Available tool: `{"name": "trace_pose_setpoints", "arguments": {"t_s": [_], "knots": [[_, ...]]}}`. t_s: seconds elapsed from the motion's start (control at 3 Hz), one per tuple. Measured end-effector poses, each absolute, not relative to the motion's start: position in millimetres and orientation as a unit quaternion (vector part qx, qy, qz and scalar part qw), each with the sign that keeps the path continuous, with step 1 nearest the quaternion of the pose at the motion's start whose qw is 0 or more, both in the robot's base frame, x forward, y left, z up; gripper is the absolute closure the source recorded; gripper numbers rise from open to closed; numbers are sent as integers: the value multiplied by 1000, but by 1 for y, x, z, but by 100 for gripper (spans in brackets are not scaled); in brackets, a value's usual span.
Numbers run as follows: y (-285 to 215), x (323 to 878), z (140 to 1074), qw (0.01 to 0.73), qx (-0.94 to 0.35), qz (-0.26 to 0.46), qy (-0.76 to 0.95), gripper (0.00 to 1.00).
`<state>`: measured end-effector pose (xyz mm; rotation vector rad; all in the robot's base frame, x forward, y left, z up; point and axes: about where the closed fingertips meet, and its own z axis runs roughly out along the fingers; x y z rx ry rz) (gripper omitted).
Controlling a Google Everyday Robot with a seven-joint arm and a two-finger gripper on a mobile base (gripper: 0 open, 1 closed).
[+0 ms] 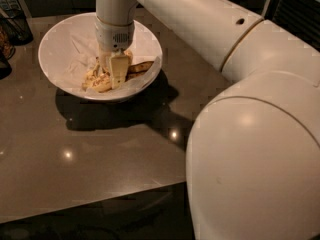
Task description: Pick banana from white bowl
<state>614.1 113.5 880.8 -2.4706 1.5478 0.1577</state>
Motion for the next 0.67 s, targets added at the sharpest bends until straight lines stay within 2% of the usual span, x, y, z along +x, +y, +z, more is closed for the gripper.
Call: {"name": "trace_pose_setpoints", "arguments": {"t_s": [0.67], "knots": [[109,613,882,114,-843,55,522,91]]}}
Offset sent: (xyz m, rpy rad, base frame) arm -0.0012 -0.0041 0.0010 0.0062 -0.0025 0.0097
